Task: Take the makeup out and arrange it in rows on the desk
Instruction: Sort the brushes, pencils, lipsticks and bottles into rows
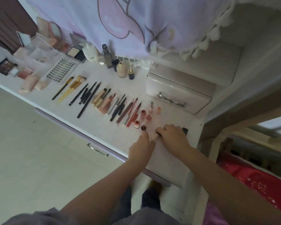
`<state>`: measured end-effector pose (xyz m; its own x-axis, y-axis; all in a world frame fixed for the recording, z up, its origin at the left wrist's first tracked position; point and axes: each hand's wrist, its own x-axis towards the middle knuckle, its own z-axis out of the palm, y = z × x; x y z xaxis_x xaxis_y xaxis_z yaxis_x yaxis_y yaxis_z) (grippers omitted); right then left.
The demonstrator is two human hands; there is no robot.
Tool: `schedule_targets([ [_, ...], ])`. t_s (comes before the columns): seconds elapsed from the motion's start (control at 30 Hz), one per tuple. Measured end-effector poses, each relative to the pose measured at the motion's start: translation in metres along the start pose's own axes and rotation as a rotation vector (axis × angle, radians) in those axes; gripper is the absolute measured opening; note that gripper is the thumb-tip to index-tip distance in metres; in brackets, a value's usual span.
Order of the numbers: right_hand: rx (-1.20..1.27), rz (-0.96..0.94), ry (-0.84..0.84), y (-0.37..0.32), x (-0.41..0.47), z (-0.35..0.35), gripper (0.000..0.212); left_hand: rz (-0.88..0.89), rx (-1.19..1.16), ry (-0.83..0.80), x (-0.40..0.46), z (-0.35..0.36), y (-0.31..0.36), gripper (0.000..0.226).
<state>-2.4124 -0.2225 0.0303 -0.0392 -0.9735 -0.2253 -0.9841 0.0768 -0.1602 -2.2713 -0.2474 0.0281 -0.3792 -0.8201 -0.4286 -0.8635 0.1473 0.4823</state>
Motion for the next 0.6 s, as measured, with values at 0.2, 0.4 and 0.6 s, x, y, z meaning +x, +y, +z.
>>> schedule_targets([
  [0.2,0.248,-0.059,0.01,0.001,-0.016,-0.029,0.023,0.258,0.25,0.166,-0.016,-0.012,-0.008,0.029],
  [0.4,0.784,0.22,-0.228,-0.008,-0.039,-0.084,0.04,0.539,0.306,0.148,-0.033,-0.052,0.004,0.028],
  [0.6,0.811,0.155,-0.174,-0.021,-0.055,-0.107,0.019,0.537,0.056,-0.159,-0.044,-0.088,0.011,0.032],
])
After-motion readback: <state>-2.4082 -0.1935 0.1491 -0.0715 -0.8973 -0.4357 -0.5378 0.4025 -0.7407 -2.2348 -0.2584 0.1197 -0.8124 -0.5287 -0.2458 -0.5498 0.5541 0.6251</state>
